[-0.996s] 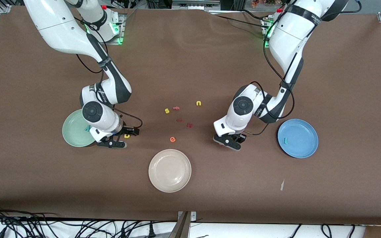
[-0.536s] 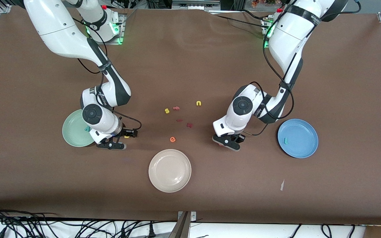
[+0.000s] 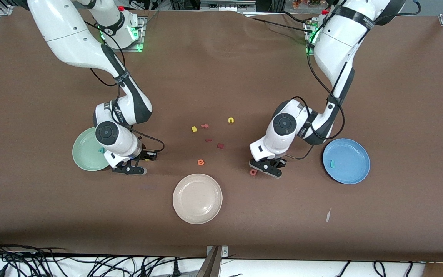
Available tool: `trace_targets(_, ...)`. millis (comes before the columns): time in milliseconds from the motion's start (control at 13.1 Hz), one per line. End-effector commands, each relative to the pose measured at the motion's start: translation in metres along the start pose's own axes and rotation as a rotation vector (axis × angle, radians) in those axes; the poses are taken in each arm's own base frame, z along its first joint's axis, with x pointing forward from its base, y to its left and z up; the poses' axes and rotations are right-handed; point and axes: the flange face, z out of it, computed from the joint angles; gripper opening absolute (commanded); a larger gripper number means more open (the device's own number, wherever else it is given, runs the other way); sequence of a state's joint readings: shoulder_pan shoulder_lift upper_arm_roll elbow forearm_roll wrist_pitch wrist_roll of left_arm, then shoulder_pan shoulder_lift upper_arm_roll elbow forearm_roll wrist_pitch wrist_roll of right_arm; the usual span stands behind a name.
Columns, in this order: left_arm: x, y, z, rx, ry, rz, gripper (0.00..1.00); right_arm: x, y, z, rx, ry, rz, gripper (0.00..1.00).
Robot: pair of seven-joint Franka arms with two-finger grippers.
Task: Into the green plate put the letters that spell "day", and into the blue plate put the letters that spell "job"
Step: 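Place the a on the green plate while the left gripper places the o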
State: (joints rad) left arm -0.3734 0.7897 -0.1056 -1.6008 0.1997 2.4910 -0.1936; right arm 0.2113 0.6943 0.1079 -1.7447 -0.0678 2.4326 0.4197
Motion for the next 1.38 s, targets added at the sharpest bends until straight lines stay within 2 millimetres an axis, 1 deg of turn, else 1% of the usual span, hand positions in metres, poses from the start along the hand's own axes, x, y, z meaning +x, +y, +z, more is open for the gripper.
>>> trace_targets(0, 0.001, -0.041, -0.032, 0.049, -0.032, -0.025, 0.01, 0.002, -0.002, 0.007, 0.015, -0.007, 0.012, 0.26)
trace_targets(153, -0.005, -0.077, -0.05, 0.06, -0.079, 0.002, 0.01, 0.002, -0.002, 0.007, 0.037, -0.017, 0.038, 0.26)
trace_targets(230, -0.012, -0.096, -0.061, 0.059, -0.099, 0.021, 0.01, 0.004, -0.003, 0.004, 0.046, -0.016, 0.043, 0.24)
trace_targets(306, -0.021, -0.115, -0.066, 0.061, -0.12, 0.029, 0.01, 0.009, -0.006, -0.006, 0.066, -0.011, 0.058, 0.24)
trace_targets(383, -0.03, -0.128, -0.074, 0.063, -0.14, 0.042, 0.01, 0.012, -0.008, -0.016, 0.065, -0.025, 0.06, 0.23)
trace_targets(460, -0.04, -0.143, -0.076, 0.062, -0.169, 0.063, 0.01, 0.019, -0.003, -0.027, 0.055, -0.043, 0.062, 0.22)
trace_targets(536, -0.052, -0.157, -0.075, 0.057, -0.197, 0.093, 0.02, 0.023, 0.006, -0.037, 0.039, -0.068, 0.061, 0.22)
trace_targets(613, -0.062, -0.18, -0.076, 0.051, -0.208, 0.114, 0.02, 0.022, 0.011, -0.049, 0.031, -0.087, 0.069, 0.22)
trace_targets(689, -0.072, -0.194, -0.07, 0.041, -0.228, 0.15, 0.02, 0.021, 0.014, -0.061, 0.02, -0.086, 0.073, 0.22)
trace_targets(766, -0.082, -0.21, -0.066, 0.032, -0.244, 0.171, 0.02, 0.023, 0.029, -0.07, 0.003, -0.085, 0.084, 0.22)
trace_targets(842, -0.09, -0.226, -0.061, 0.026, -0.256, 0.173, 0.03, 0.02, 0.04, -0.077, -0.014, -0.104, 0.082, 0.22)
trace_targets(919, -0.096, -0.24, -0.059, 0.023, -0.262, 0.164, 0.09, 0.015, 0.052, -0.083, -0.025, -0.11, 0.106, 0.22)
trace_targets(996, -0.1, -0.249, -0.058, 0.024, -0.263, 0.162, 0.28, 0.01, 0.075, -0.095, -0.04, -0.098, 0.118, 0.22)
trace_targets(1072, -0.101, -0.252, -0.057, 0.022, -0.265, 0.162, 0.53, 0.003, 0.089, -0.102, -0.049, -0.101, 0.115, 0.22)
trace_targets(1149, -0.099, -0.252, -0.059, 0.024, -0.259, 0.16, 0.67, -0.005, 0.109, -0.102, -0.061, -0.112, 0.108, 0.22)
trace_targets(1225, -0.097, -0.252, -0.061, 0.023, -0.254, 0.156, 0.7, -0.014, 0.119, -0.1, -0.065, -0.12, 0.097, 0.22)
trace_targets(1302, -0.094, -0.249, -0.063, 0.023, -0.249, 0.159, 0.73, -0.019, 0.135, -0.098, -0.07, -0.119, 0.09, 0.22)
